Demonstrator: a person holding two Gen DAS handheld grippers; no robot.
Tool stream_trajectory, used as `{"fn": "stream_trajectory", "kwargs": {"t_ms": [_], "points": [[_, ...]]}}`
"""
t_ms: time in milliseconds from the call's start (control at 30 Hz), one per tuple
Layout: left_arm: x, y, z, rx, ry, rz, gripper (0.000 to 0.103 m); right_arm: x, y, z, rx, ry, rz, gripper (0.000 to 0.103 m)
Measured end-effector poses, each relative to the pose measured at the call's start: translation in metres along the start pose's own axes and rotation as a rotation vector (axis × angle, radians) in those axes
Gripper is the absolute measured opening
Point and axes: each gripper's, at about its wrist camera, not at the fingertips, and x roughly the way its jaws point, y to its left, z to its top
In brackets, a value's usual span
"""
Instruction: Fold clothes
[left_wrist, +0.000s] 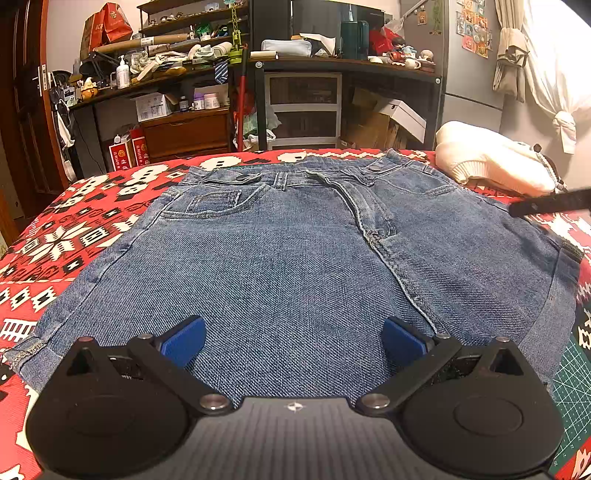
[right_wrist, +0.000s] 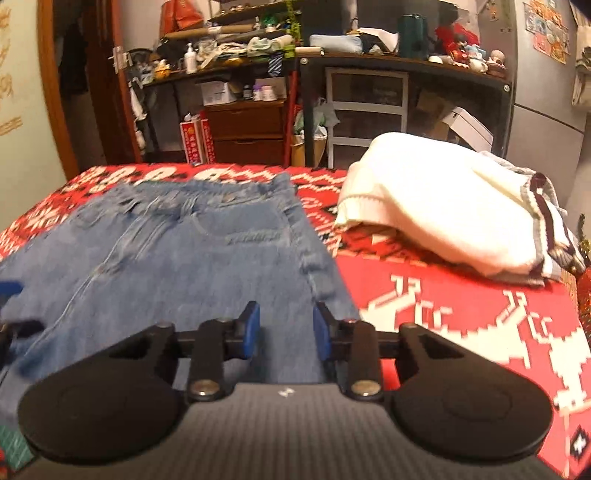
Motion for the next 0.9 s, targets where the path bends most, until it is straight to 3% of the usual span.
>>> {"fn": "stream_trajectory", "kwargs": {"t_ms": [267, 900], "points": [[0.000, 0.000, 0.001, -0.002, 0.004, 0.000, 0.103, 0.036, -0.007, 0.007, 0.008, 0.025, -0.023, 0.030], [0.000, 0.001, 0.001, -0.003, 0.008, 0.002, 0.103, -0.028, -0.010, -0.041, -0.044, 0.031, -0.047, 0.030]]}}
